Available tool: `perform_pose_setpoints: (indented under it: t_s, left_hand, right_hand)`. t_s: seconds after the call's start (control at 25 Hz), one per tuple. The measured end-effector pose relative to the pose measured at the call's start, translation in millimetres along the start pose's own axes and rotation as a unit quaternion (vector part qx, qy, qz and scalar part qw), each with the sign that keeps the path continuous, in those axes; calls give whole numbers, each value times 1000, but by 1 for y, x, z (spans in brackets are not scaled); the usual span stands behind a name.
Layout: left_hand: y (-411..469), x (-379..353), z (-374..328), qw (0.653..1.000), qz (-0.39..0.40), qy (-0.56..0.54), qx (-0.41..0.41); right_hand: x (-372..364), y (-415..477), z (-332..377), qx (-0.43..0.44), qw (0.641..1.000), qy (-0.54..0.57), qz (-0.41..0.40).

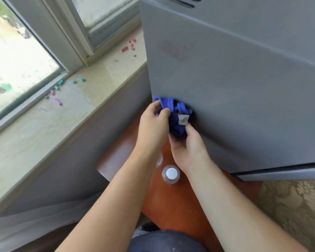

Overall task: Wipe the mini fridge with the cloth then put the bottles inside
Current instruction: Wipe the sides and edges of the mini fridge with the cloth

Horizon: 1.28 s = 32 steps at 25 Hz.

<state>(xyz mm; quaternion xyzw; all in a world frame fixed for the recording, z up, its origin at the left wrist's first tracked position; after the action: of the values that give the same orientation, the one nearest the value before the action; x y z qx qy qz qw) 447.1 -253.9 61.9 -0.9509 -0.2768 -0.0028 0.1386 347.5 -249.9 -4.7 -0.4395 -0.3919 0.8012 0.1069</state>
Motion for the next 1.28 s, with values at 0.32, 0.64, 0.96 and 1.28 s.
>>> perform_pose_setpoints:
  t_s: [0.32,0.64,0.96,1.28]
  left_hand:
    - [9,51,-94,983,-27,30,-178]
    - [-55,-1,-59,977,-68,89,-180]
    - [-150,-134,81,970,91,218,-59]
    - [-107,-135,114,928,190,317,41]
  right_hand:
    - [-105,-26,-20,-16,995,-29,99]
    - [-20,-71,26,-10,993,-96,63]
    - [196,-69,100,42,992,-30,-111]
    - [219,-20,90,50,990,4,-133]
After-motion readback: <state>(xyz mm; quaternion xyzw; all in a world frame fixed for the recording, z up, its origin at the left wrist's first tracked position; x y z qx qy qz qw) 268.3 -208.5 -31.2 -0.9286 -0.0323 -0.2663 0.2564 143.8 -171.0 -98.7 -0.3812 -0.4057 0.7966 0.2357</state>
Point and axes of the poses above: each hand's wrist, its own y-axis towards the middle knuckle, its own x-axis out of the back of the hand, z = x × y, the point moved 9 cm from there along y, towards the middle knuckle, and after that the axes turned 6 degrees about -z, right-handed, at the moved point
